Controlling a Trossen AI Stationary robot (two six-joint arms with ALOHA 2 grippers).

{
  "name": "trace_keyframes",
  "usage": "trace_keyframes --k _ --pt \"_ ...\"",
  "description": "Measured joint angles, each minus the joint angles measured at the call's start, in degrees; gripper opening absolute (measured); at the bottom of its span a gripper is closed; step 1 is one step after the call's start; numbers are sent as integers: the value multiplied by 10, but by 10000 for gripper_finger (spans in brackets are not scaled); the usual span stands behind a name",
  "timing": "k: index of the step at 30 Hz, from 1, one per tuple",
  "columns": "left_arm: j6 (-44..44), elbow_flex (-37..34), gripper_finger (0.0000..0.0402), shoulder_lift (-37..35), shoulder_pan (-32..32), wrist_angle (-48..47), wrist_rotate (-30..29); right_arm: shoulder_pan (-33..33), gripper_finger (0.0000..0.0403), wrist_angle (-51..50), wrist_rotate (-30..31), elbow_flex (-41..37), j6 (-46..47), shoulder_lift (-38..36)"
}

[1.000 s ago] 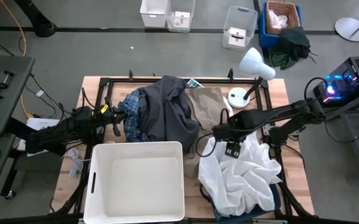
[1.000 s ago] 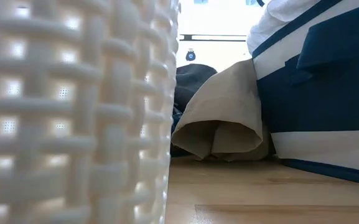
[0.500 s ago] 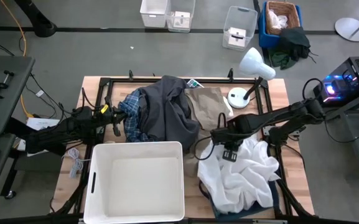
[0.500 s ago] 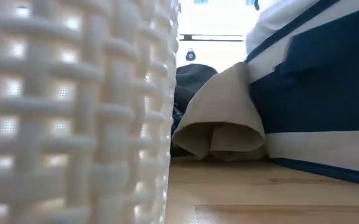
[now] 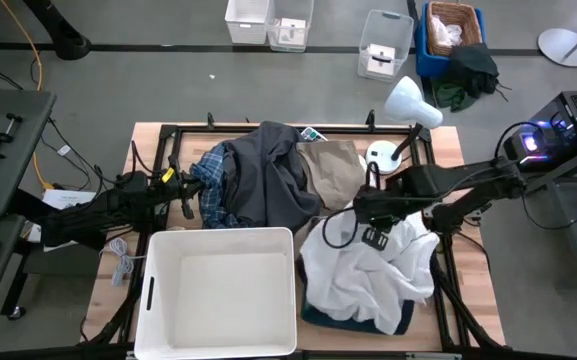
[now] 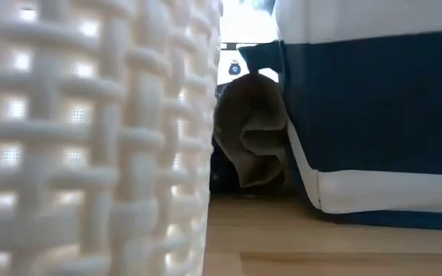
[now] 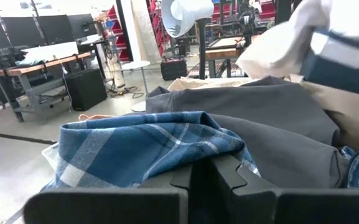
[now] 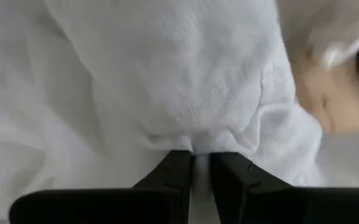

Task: Sort clothes
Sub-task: Put the white shirt into the blue laundry organizer

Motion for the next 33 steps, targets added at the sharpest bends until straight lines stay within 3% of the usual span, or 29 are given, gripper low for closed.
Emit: trace_keyframes --k 5,9,13,21,33 --pt "0 0 14 0 0 0 0 22 23 14 -84 -97 11 1" --pt "0 0 14 0 0 0 0 39 23 37 -87 -139 9 1" --pt "0 0 14 0 0 0 0 43 70 36 -79 -133 8 1" --pt "0 0 14 0 0 0 0 33 188 25 -44 -39 -36 -1" --pt "0 0 14 0 0 0 0 -58 206 198 -19 -129 -67 1"
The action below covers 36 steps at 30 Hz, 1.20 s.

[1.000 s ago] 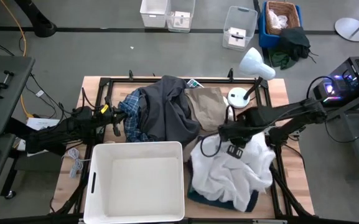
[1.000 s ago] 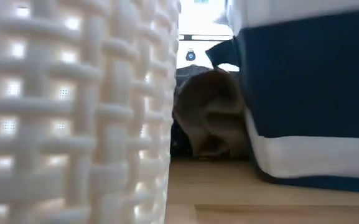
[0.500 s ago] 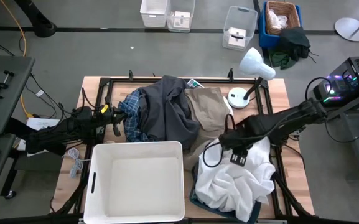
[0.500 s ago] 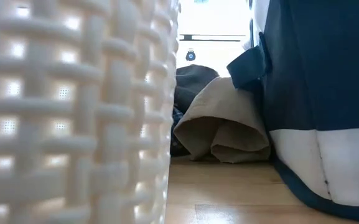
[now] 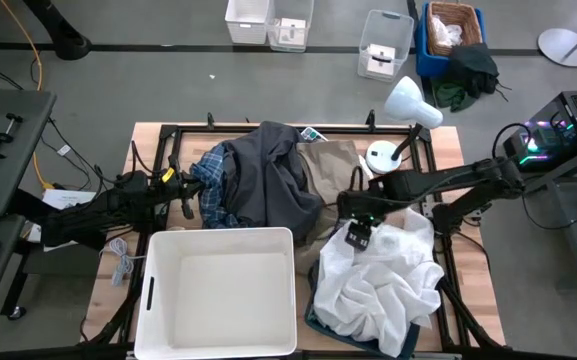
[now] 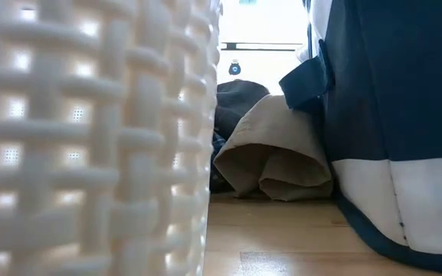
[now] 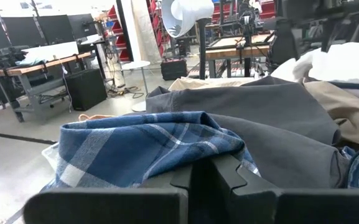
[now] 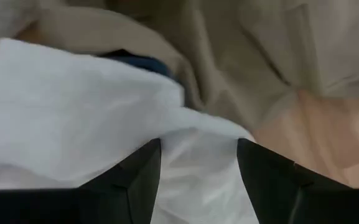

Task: Sort clothes
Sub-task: Put the white shirt into the blue laundry organizer

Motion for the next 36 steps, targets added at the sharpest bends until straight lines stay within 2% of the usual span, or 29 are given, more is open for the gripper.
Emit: trace_keyframes --k 6,8,10,13,14,18,23,28,32,36 --pt "0 0 14 0 0 0 0 -10 204 49 8 -31 -40 -1" --pt "0 0 14 0 0 0 0 -10 188 77 6 -39 -51 -1" --pt "0 0 14 0 0 0 0 -9 146 85 4 -41 -54 0" --pt "0 0 14 0 0 0 0 -9 40 98 -13 -40 -55 -2" --pt "0 0 14 0 0 0 0 -9 21 100 -24 -39 -55 -5" --pt "0 0 14 0 0 0 0 2 4 92 -39 -1 -33 -22" --pt "0 0 14 0 0 0 0 41 2 66 -27 100 13 -62" --pt "0 0 14 0 0 0 0 115 1 57 -58 172 88 -70" --pt "0 0 14 0 0 0 0 195 1 57 -70 162 141 -49" --pt "0 0 14 0 0 0 0 254 0 90 -78 65 187 -14"
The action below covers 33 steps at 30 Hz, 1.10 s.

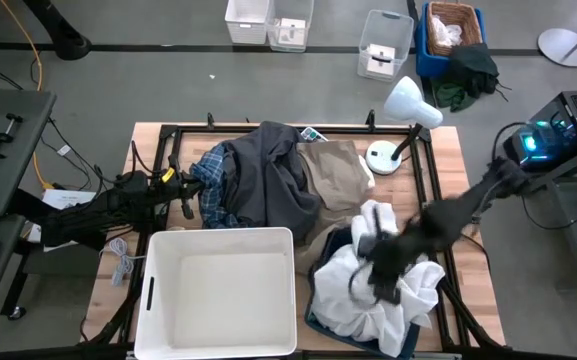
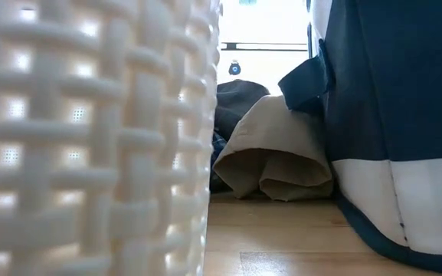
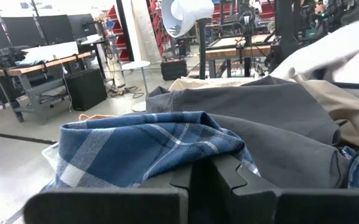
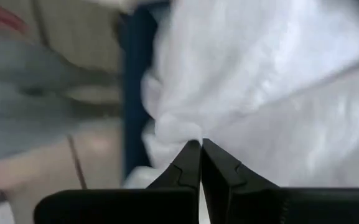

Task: Sort clothes
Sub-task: Put the white shirt into the blue laundry organizer

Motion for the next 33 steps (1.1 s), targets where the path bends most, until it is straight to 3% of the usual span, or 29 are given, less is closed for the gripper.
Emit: trace_keyframes --k 7,13,19,26,28,31,33 --pt "0 0 14 0 0 0 0 15 0 163 -50 -208 121 52" --pt "0 0 14 0 0 0 0 20 15 177 -78 -251 226 63" --pt "0 0 14 0 0 0 0 25 96 135 -80 -152 177 53" --pt "0 0 14 0 0 0 0 20 211 -40 -63 7 126 53" --pt "0 0 14 0 0 0 0 5 226 -121 -27 67 124 53" --pt "0 0 14 0 0 0 0 -39 232 -290 92 150 166 52" --pt "0 0 14 0 0 0 0 -90 233 -286 152 158 171 30"
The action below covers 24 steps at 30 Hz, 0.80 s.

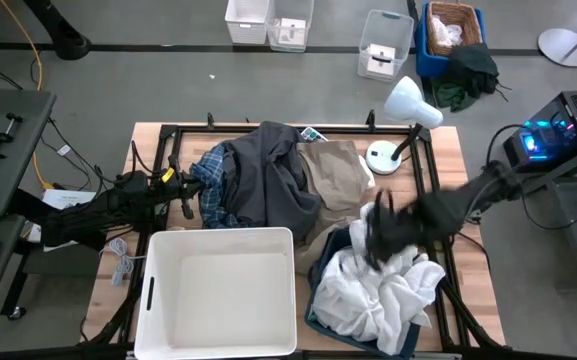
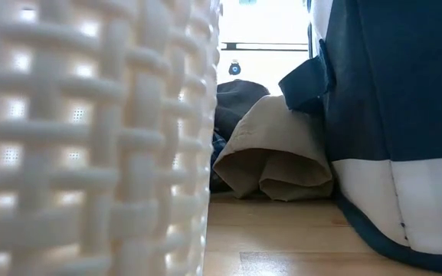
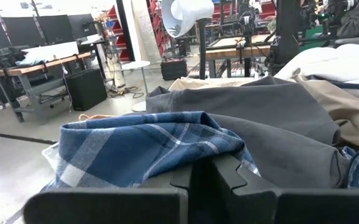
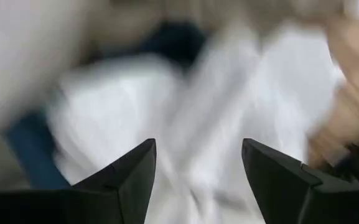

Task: Sort clothes
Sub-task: Put the white shirt into the blue laundry organizer

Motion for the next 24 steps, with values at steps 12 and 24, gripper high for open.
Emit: trace_keyframes --k 12,24 --pt "0 0 14 0 0 -1 0 -319 233 138 -237 -269 -105 -89" --pt "0 0 14 0 0 -2 0 -327 233 312 -273 -433 -64 -86"
